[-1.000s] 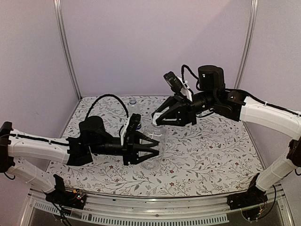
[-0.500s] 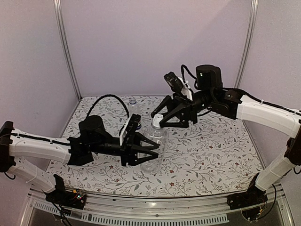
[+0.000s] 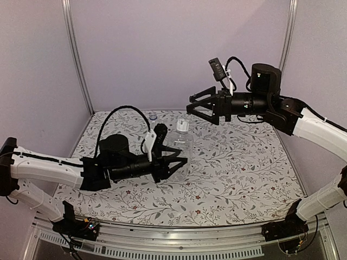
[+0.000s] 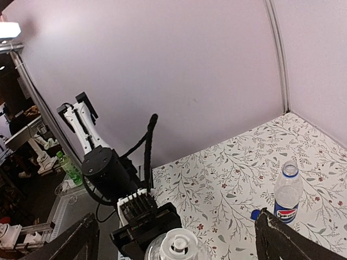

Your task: Unscrew the bottle caps

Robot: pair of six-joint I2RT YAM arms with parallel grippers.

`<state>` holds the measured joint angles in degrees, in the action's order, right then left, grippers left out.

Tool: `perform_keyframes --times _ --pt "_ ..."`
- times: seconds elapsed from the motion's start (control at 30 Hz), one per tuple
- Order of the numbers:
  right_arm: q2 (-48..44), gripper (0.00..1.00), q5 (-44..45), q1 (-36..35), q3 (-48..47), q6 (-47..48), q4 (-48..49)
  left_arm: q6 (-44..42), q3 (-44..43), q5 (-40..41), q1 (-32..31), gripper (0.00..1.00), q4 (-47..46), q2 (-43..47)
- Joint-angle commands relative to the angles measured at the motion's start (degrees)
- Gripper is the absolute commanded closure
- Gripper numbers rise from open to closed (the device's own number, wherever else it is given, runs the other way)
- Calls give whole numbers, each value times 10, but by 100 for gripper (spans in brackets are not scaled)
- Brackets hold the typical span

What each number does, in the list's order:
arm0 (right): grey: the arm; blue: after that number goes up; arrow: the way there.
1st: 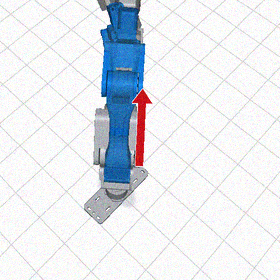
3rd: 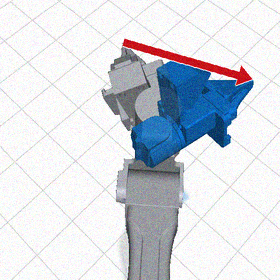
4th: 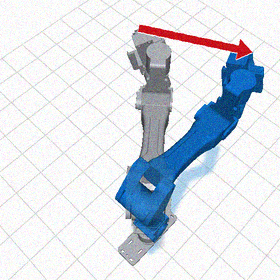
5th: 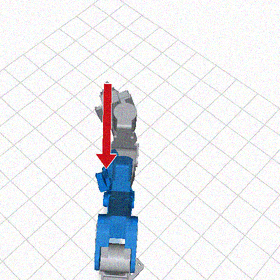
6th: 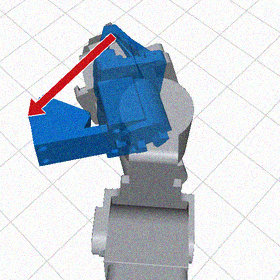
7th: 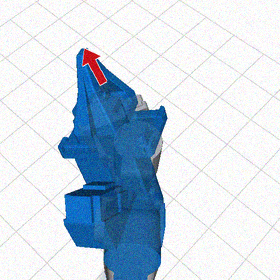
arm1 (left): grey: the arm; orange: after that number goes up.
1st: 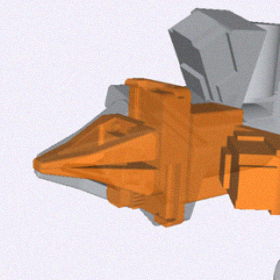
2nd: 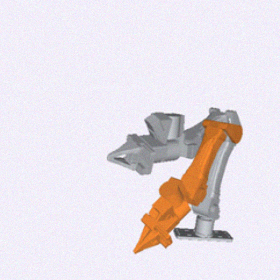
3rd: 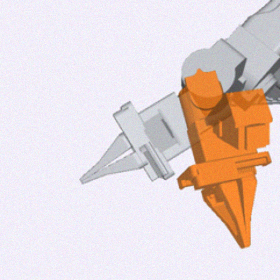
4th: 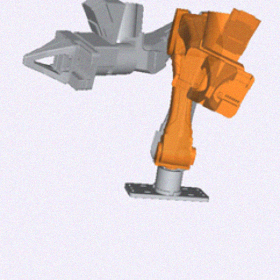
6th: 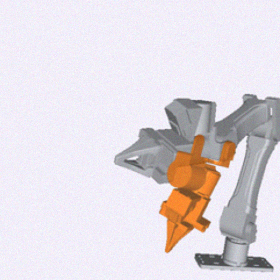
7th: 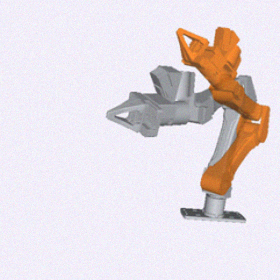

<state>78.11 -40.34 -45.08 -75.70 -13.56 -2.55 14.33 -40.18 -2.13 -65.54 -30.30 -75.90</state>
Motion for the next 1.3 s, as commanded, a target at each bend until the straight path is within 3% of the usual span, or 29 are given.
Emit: perform_keyframes --times 0.0,0.3,0.8,1.0,1.27 --pt "-5 1 163 -13 2 -67 -12 -24 -41 143 -31 65 33 -26" --pt "26 3 262 -57 -6 -76 -41 -25 -80 231 -54 65 58 -60" --pt "58 33 260 -78 8 -74 -31 -24 -75 267 -54 65 64 -52" --pt "60 53 250 -79 10 -73 -24 -27 -72 268 -54 65 64 -47" --pt "50 94 231 -79 20 -55 -8 -30 -59 262 -53 64 56 -35"
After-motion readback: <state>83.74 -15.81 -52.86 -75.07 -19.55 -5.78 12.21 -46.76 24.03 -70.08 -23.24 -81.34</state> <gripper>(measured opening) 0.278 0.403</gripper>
